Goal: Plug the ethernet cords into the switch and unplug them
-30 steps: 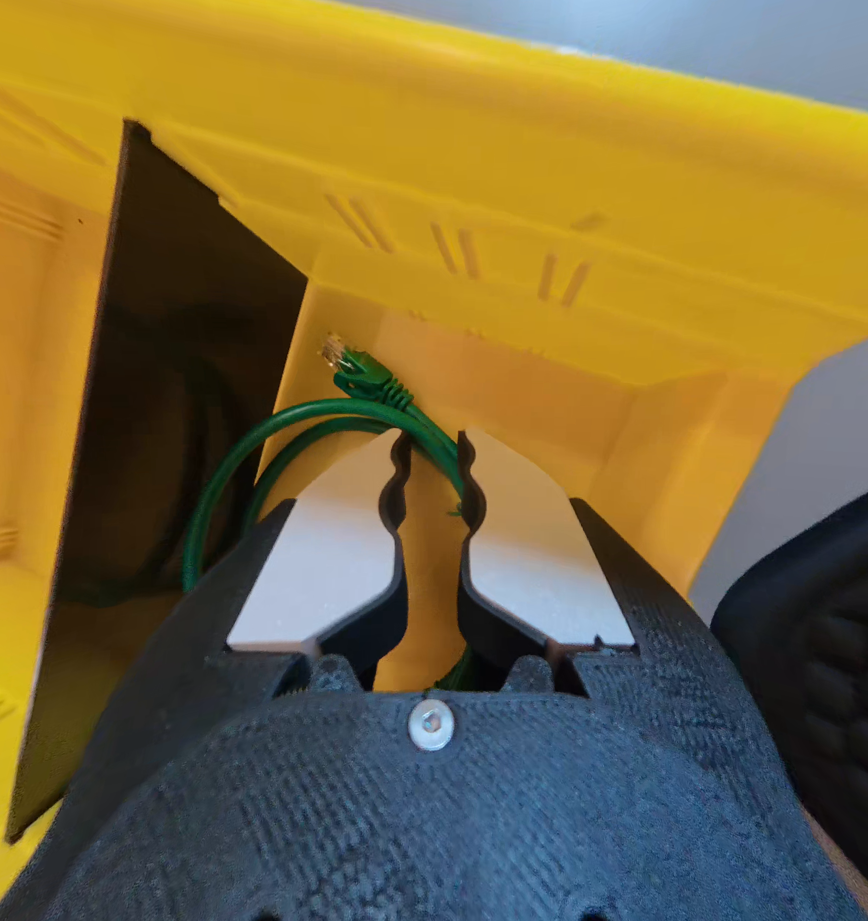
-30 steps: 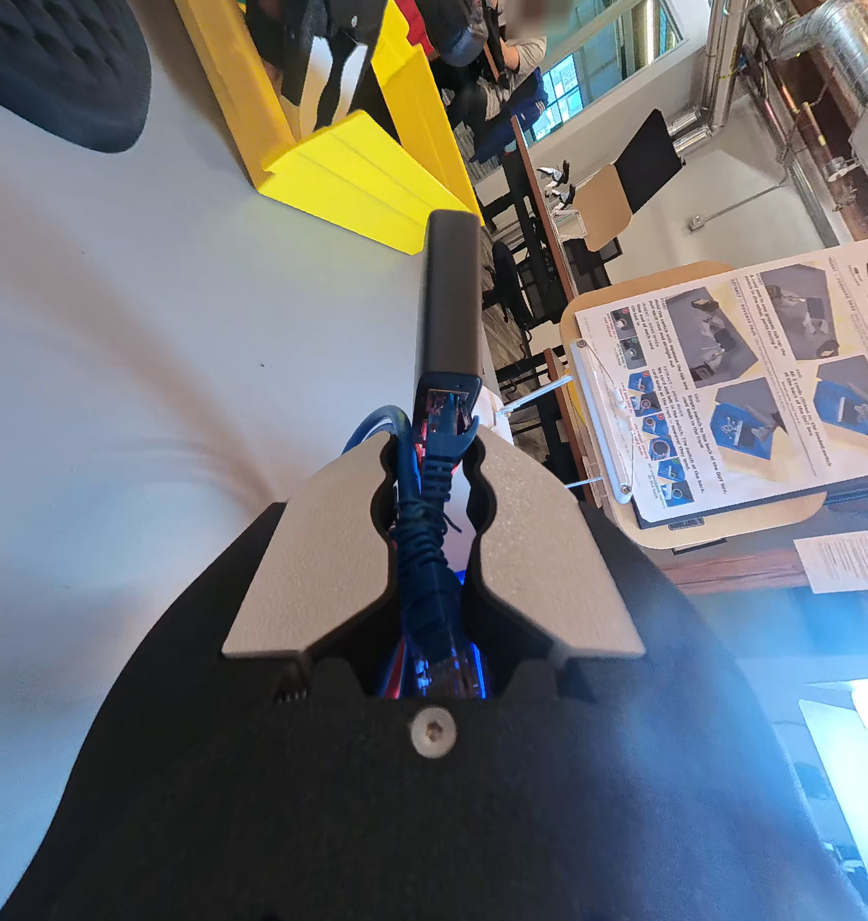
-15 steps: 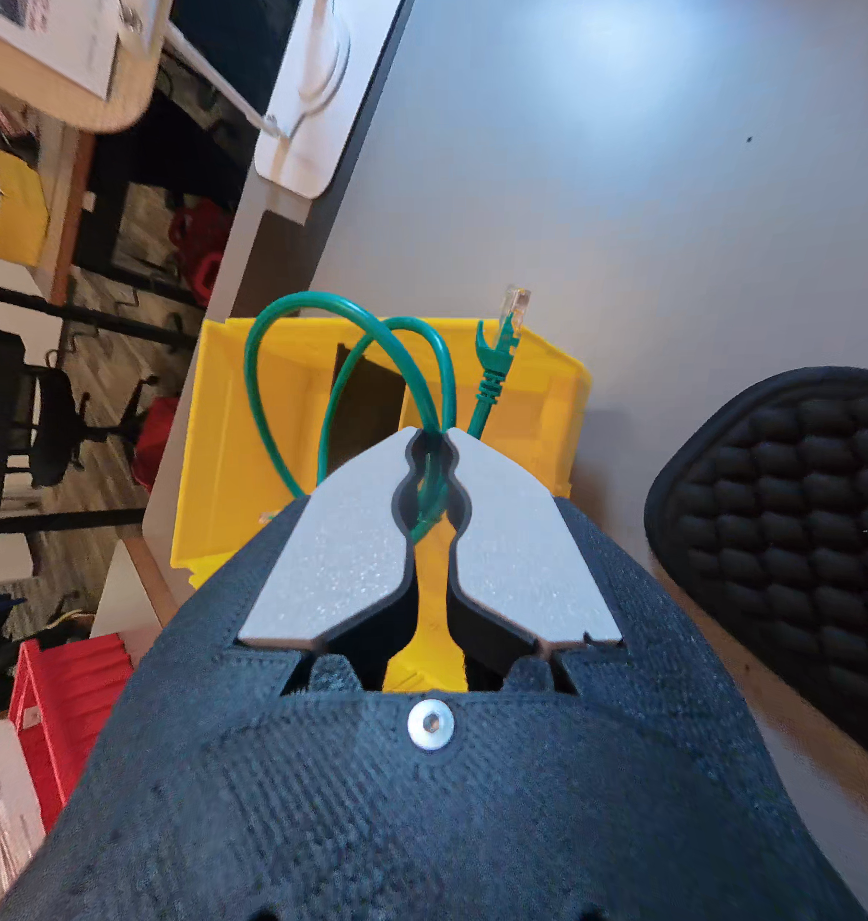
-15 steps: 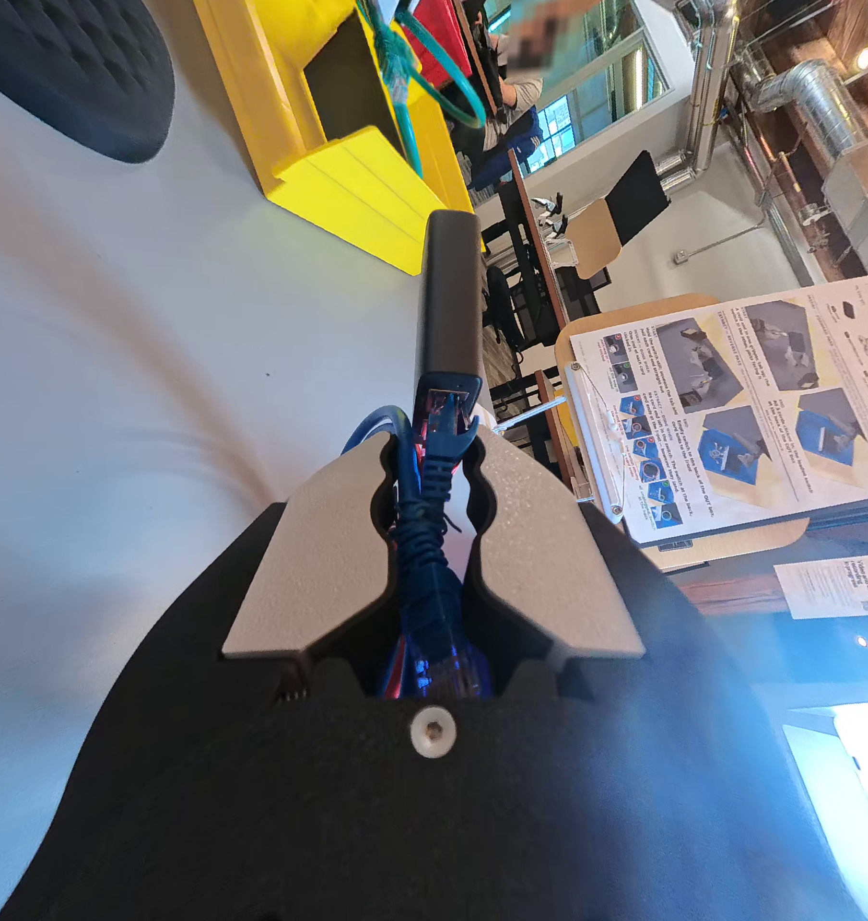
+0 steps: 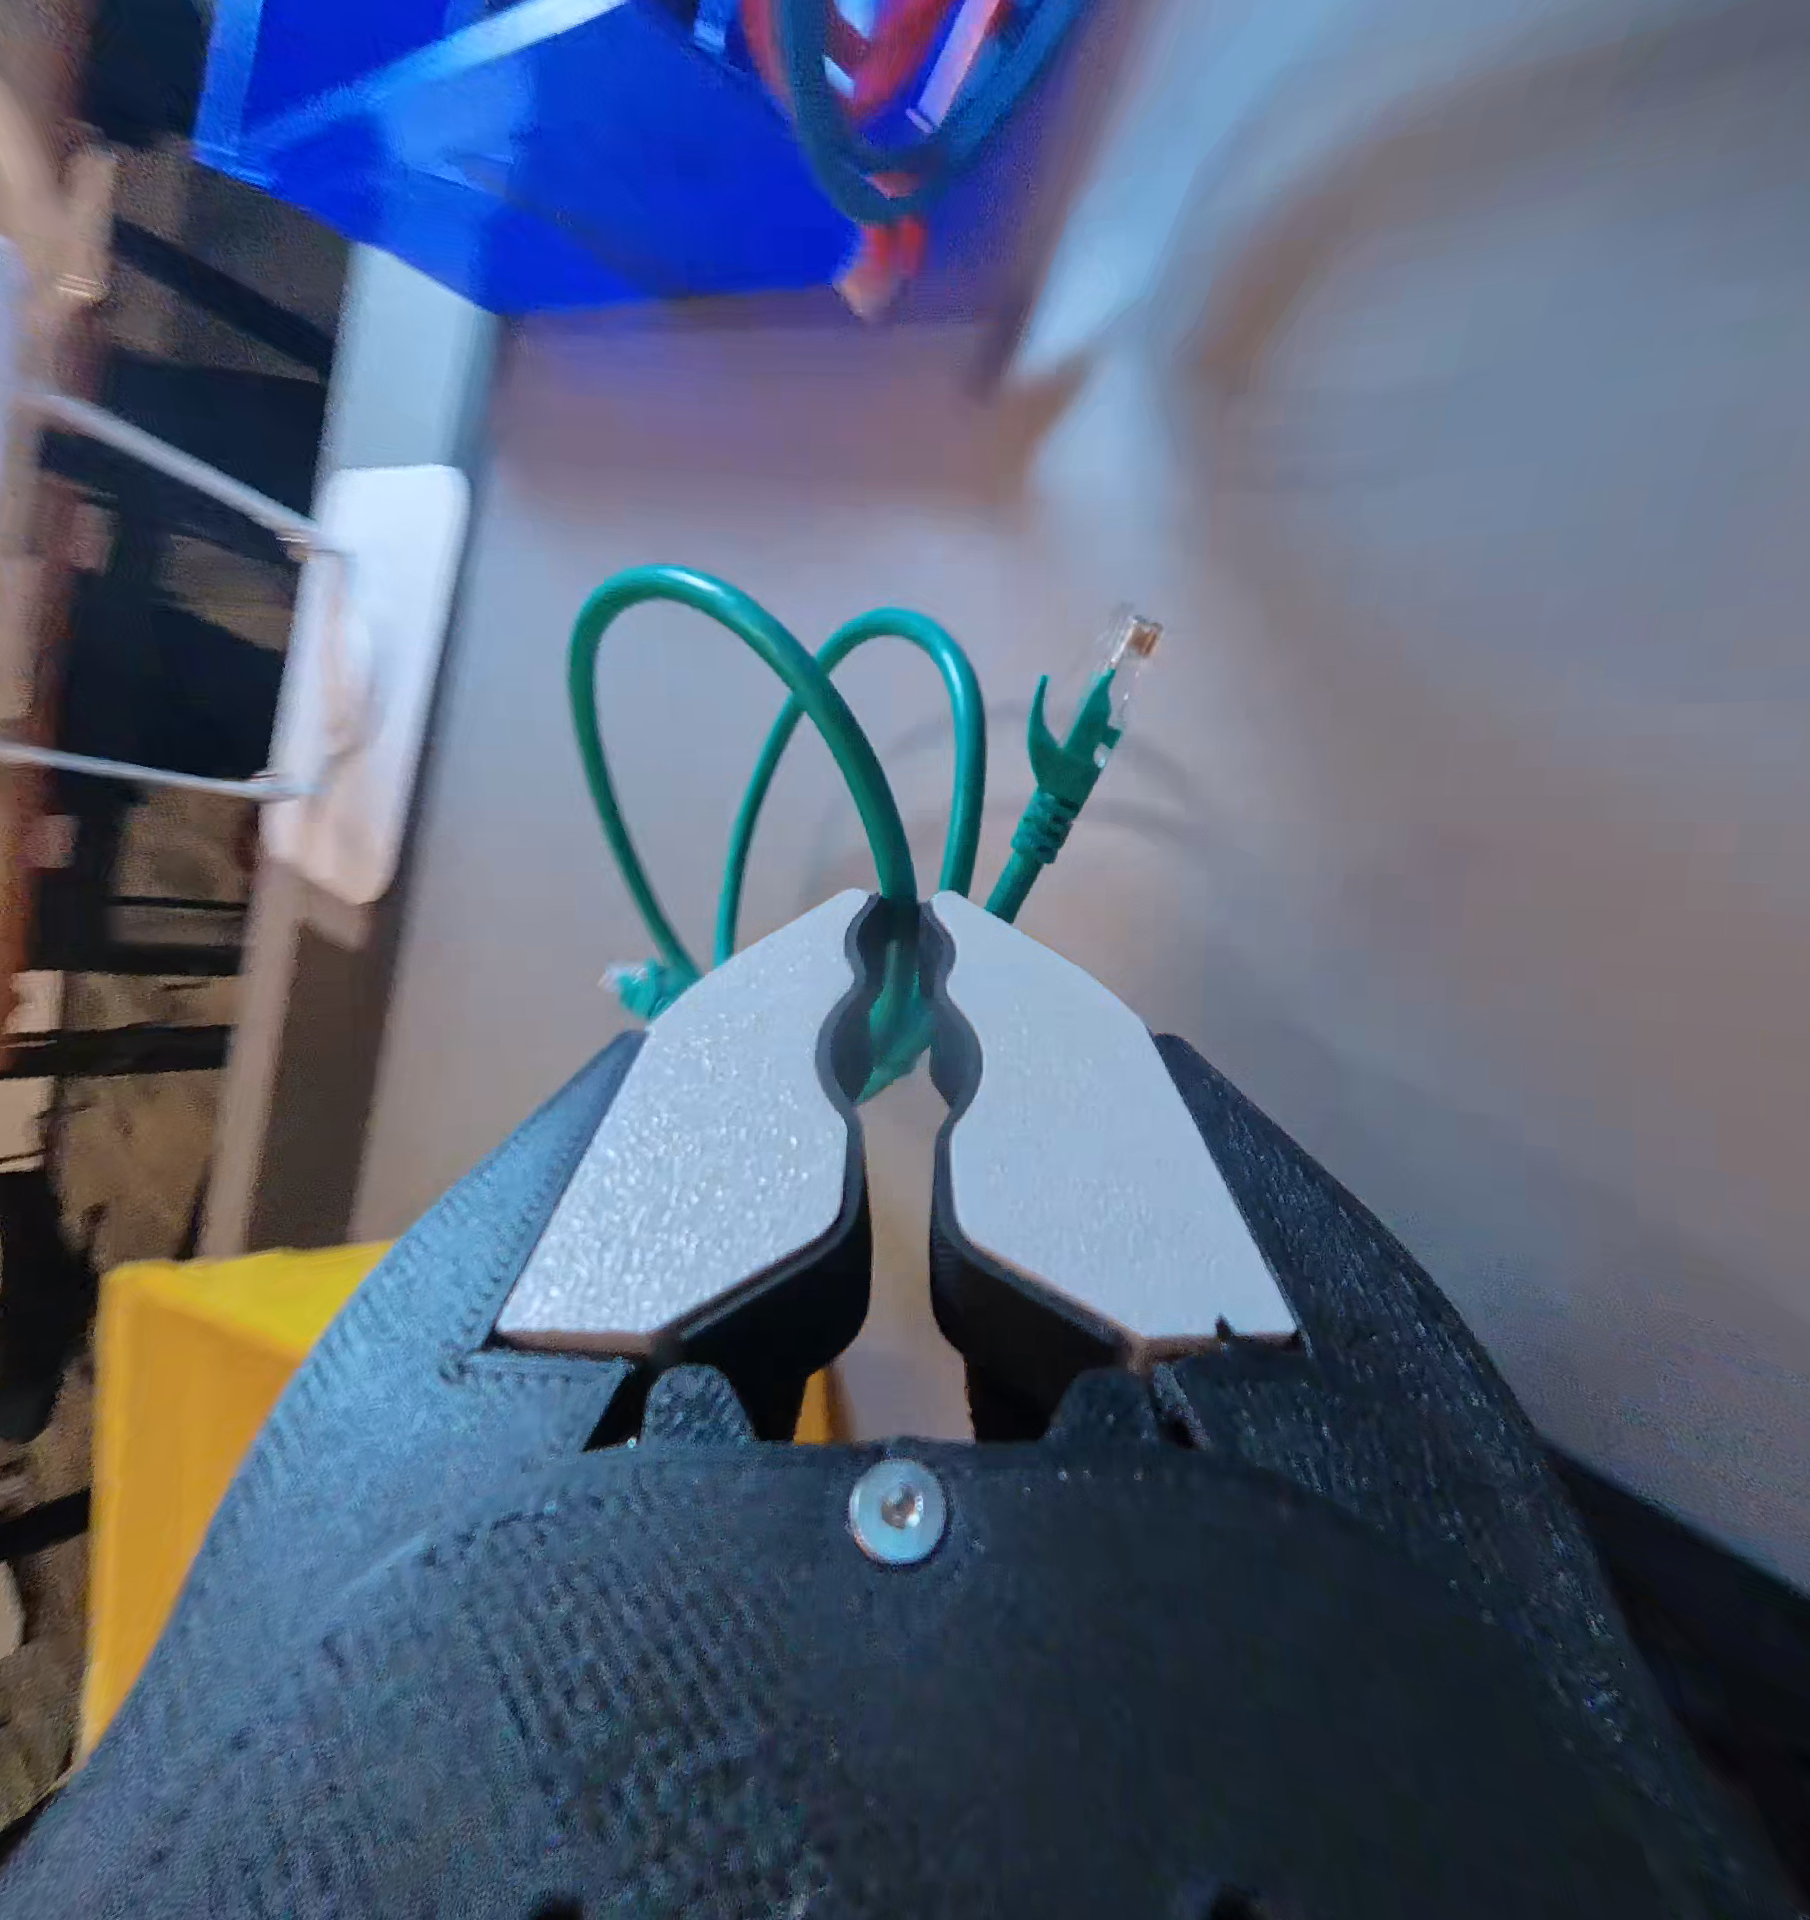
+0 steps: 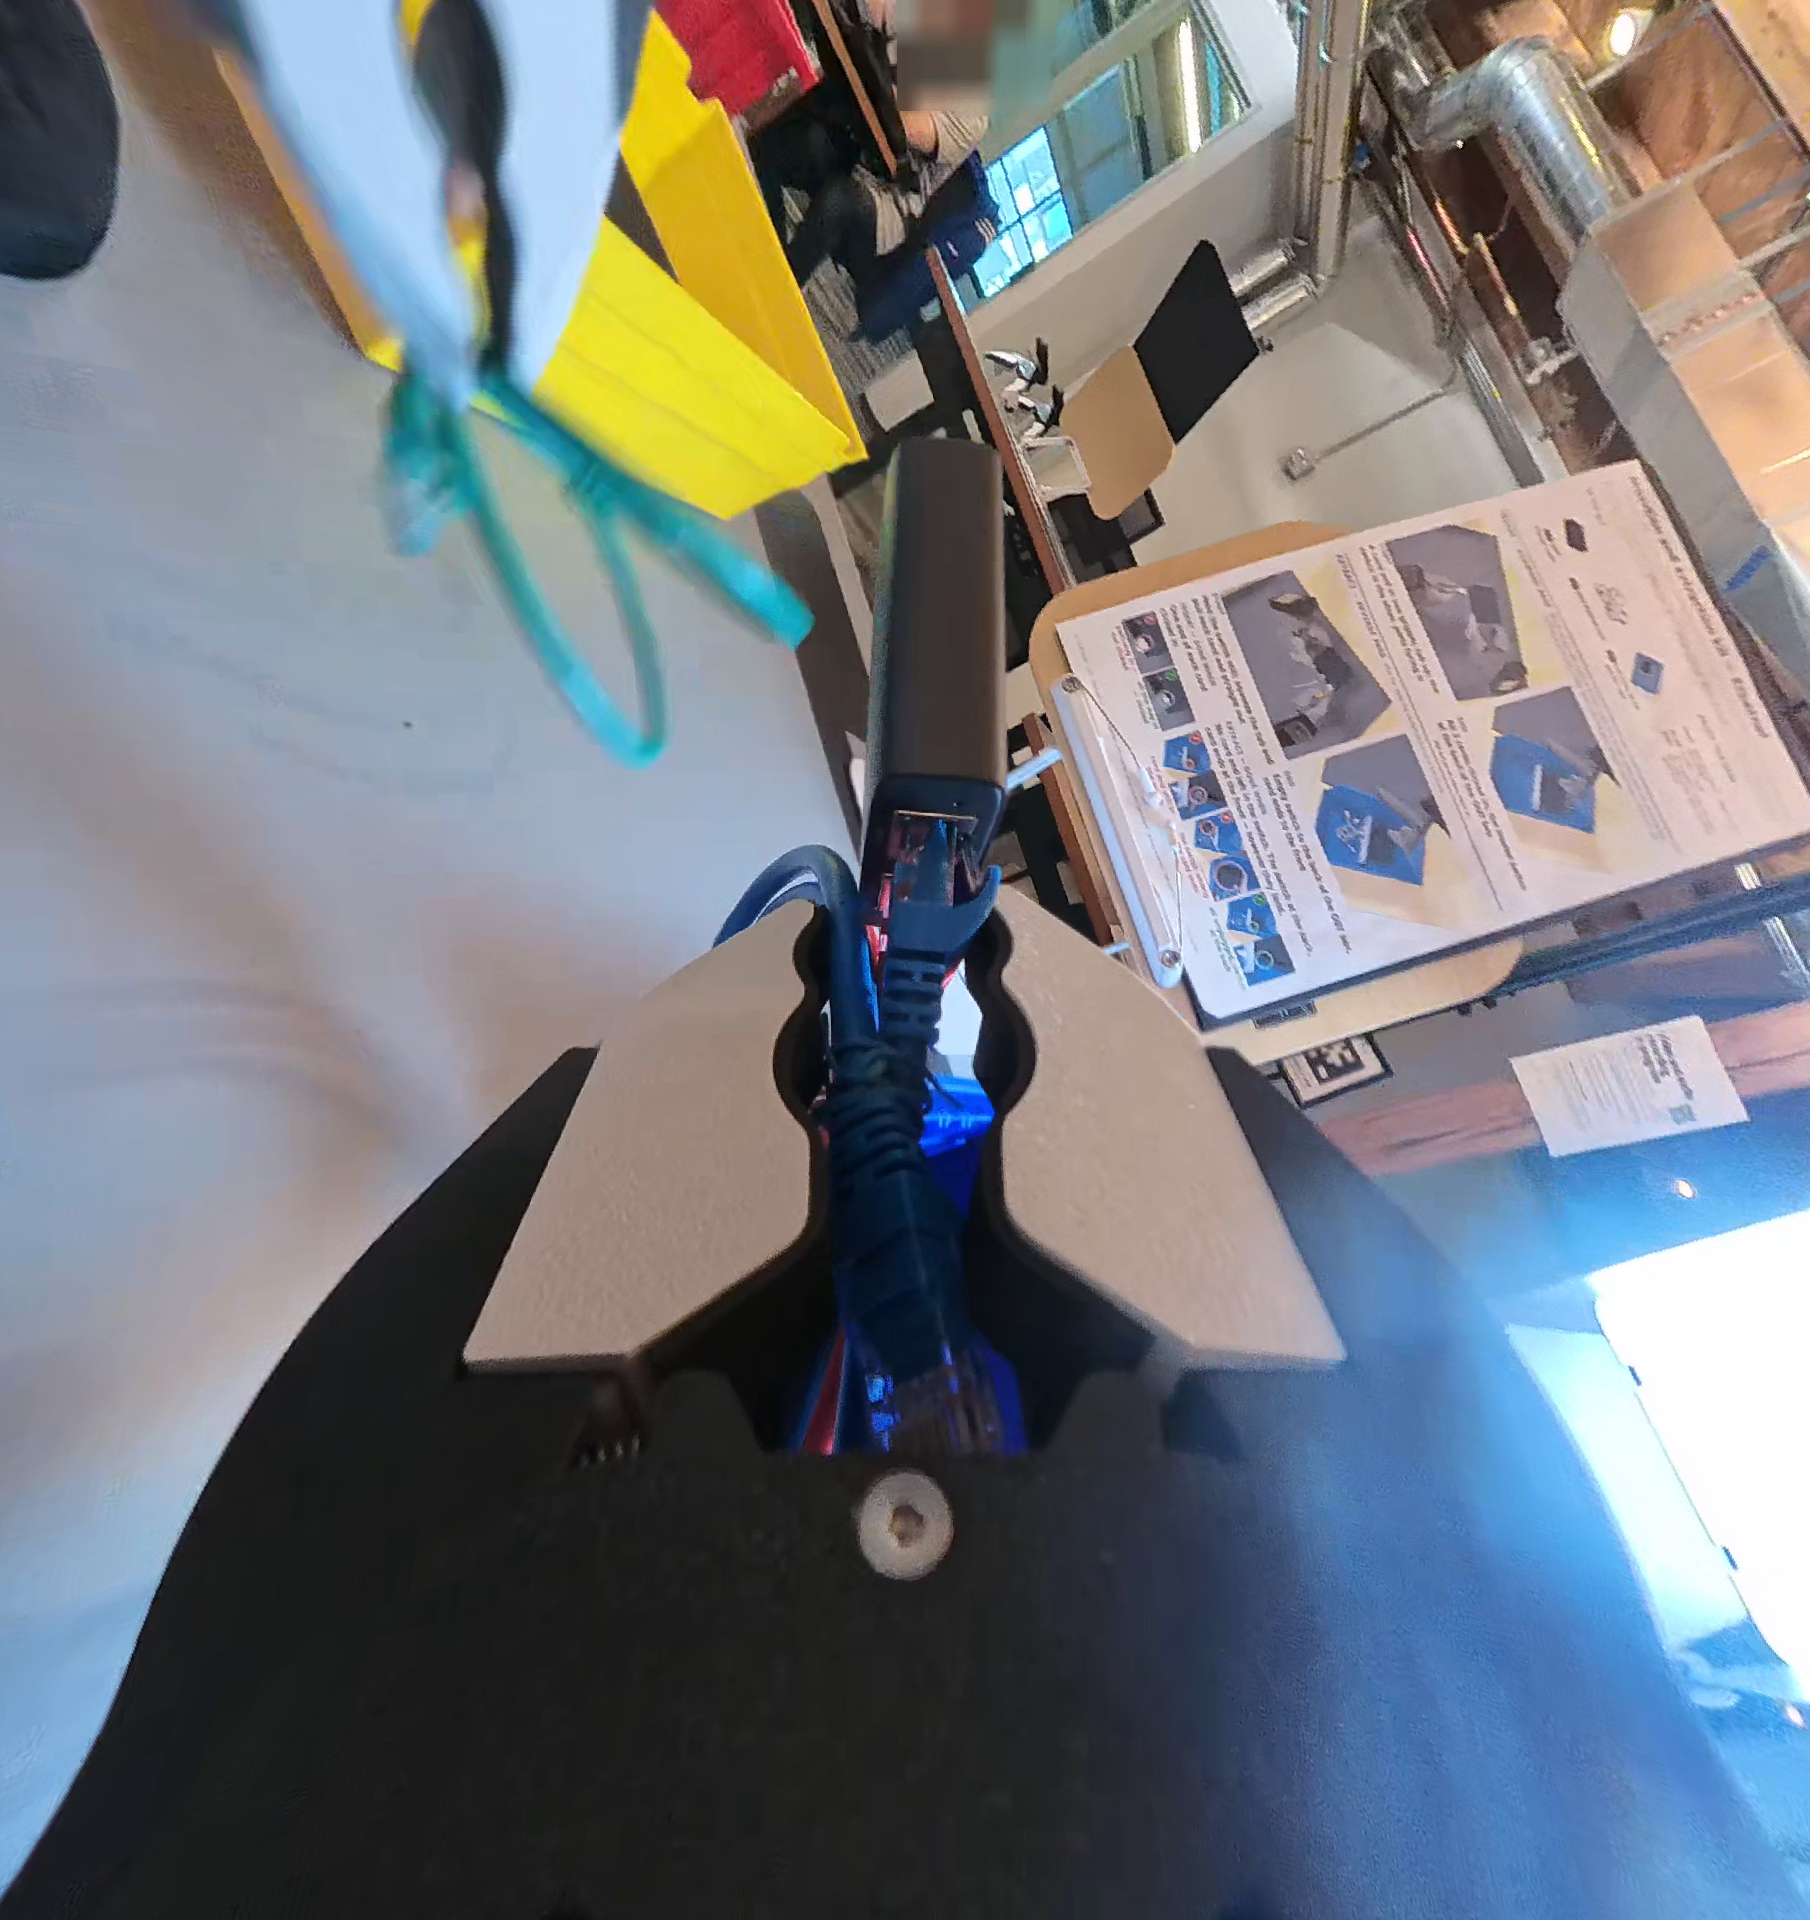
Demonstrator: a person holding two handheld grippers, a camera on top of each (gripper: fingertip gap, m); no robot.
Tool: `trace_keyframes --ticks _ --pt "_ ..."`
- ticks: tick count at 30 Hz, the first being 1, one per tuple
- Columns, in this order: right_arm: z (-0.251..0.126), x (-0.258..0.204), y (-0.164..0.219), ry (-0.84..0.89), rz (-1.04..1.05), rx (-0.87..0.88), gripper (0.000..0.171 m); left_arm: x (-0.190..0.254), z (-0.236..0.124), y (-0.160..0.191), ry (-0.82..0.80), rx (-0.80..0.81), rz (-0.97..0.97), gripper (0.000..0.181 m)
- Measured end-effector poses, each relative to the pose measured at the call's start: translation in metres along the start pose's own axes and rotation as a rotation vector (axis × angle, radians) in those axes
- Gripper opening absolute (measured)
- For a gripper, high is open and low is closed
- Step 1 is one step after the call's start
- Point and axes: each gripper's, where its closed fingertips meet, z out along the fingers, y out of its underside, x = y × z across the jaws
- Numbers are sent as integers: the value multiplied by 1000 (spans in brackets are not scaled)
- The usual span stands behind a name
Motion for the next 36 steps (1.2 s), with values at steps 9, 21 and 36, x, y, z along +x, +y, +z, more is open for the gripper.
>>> trace_keyframes --ticks 9,21,36 --pt "-2 -9 20 -34 52 -24 26 39 35 12 344 30 0 23" --pt "13 -28 16 -95 73 3 26 68 61 8 773 25 87 22" --pt "19 -61 17 -143 -192 24 26 0 19 -29 504 105 -59 16"
